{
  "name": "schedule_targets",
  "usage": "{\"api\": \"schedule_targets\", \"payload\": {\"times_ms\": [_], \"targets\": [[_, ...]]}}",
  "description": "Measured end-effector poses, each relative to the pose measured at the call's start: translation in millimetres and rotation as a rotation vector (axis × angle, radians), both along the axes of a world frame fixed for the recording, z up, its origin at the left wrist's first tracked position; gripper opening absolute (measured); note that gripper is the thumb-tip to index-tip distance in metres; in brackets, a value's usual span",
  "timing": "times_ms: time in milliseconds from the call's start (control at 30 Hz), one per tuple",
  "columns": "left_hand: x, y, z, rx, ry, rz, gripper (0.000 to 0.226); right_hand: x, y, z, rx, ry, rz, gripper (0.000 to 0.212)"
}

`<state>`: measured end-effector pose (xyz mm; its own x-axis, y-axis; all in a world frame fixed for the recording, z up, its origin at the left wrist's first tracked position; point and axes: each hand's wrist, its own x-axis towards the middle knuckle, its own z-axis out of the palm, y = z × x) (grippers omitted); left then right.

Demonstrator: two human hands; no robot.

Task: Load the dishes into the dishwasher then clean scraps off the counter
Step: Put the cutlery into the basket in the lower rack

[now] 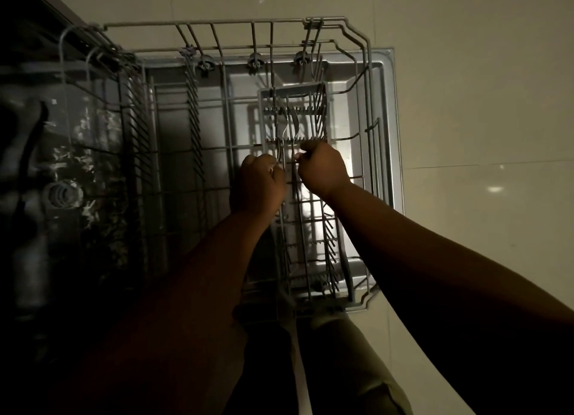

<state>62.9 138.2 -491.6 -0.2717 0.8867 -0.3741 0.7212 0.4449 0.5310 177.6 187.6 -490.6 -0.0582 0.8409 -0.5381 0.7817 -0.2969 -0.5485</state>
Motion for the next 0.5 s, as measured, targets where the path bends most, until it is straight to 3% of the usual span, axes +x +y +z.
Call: {"api": "schedule_targets", "payload": {"times_ms": [100, 233, 333, 500], "targets": [[-6, -29, 17, -0.007, 0.026, -0.055, 0.028, -6, -33, 19, 0.008, -0.037, 0.074, 0.042], [-18, -84, 42, -0.100, 0.146, -0.232, 0.044, -13, -93, 44, 0.002, -0.211, 0.382, 0.063], [-32, -131, 65, -0.159, 0.247, -0.359, 0.056, -16, -137, 71, -0.093, -0.275, 0.540, 0.067], [-36, -189, 116, -0.164, 0.346, -0.340, 0.077, -14, -192, 120, -0.072, -0.324, 0.589, 0.070]]}}
